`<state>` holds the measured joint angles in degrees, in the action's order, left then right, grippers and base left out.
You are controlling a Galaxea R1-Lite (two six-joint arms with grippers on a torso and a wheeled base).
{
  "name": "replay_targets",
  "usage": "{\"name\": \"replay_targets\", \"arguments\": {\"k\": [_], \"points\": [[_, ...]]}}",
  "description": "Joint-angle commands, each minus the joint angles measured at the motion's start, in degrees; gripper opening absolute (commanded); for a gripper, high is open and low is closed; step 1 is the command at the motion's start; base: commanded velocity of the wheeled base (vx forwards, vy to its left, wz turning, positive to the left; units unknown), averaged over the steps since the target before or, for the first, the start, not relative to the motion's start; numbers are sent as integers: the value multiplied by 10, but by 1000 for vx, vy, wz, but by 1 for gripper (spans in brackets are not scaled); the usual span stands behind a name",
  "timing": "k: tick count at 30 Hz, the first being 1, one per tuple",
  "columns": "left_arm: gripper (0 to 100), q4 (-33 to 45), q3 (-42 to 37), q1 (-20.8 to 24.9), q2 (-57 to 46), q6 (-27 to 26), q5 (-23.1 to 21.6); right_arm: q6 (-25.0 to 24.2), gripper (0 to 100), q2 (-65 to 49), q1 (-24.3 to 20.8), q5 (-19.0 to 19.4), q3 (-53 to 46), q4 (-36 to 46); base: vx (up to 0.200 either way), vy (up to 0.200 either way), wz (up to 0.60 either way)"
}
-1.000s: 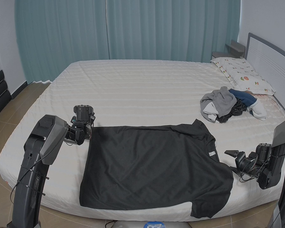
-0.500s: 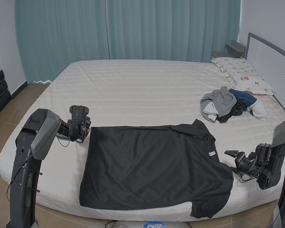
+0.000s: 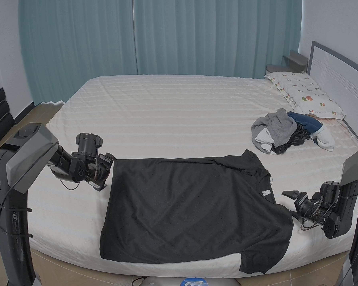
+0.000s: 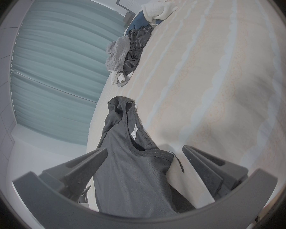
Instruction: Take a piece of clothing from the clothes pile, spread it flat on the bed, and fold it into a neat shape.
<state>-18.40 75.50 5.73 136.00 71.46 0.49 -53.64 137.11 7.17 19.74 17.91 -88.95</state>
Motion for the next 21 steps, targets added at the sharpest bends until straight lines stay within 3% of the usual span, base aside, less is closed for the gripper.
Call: {"name": "replay_targets", "arguments": {"k": [1, 4, 5, 8, 11, 17, 21], "points": [[100, -9, -83, 14, -64, -11, -5, 1, 100, 1, 0, 1, -1, -6, 0, 0, 0], [100, -10, -111, 14, -82, -15, -8, 1, 100, 1, 0, 1, -1, -6, 0, 0, 0], [100, -18, -165, 25, -113, -17, -35, 1, 100, 1, 0, 2, -1, -6, 0, 0, 0], [100, -52, -231, 43, -145, -16, -59, 1, 100, 1, 0, 2, -1, -6, 0, 0, 0], [100, -110, -287, 58, -162, -12, -80, 1, 100, 1, 0, 1, -2, -6, -200, 0, 0], [100, -166, -335, 65, -159, -19, -78, 1, 100, 1, 0, 2, -2, -6, -200, 0, 0], [100, -167, -348, 65, -157, -32, -78, 1, 100, 1, 0, 2, -2, -6, 0, 0, 0]]}}
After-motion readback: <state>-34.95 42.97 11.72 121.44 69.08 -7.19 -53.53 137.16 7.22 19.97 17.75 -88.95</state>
